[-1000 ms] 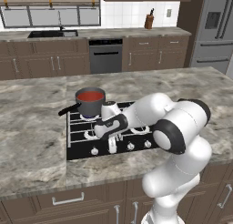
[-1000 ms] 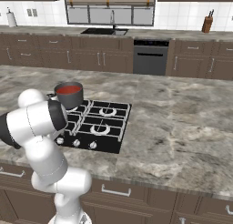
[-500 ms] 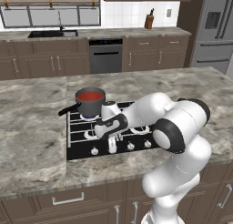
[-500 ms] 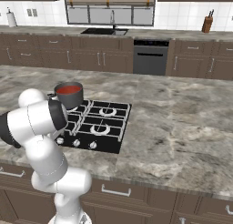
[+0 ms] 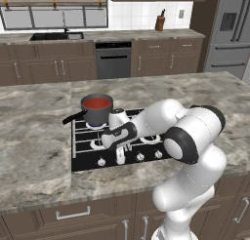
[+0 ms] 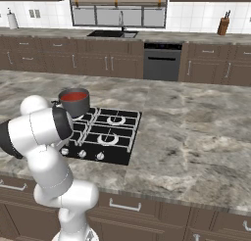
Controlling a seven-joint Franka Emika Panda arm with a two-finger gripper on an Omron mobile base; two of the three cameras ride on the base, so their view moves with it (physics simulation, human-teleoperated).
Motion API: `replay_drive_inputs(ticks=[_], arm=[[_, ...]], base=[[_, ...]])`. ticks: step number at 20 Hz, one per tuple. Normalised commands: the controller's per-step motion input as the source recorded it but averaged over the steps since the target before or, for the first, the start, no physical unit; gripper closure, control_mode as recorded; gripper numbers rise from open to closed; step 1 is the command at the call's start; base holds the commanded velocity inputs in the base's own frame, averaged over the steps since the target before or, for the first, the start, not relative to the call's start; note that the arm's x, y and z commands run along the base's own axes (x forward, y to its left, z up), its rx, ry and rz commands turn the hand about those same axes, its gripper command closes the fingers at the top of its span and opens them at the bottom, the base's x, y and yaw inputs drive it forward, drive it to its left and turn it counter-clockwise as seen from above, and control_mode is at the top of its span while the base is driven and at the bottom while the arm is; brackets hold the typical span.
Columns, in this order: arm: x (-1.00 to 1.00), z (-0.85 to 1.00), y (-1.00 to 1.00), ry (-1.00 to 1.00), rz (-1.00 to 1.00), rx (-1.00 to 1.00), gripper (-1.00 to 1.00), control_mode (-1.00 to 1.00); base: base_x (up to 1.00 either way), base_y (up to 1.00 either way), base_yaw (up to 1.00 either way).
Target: Wait until the marinara sauce is simmered to a deep red color and then turn off the stove.
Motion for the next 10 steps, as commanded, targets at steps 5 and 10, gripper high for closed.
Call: replay_drive_inputs(ticks=[5, 10], arm=[[0.0, 0.0, 0.0, 0.0, 0.0, 0.0, 1.0, -1.0], [0.0, 0.0, 0.0, 0.0, 0.0, 0.0, 1.0, -1.0]], base=[[0.0, 0.0, 0.0], [0.0, 0.0, 0.0]])
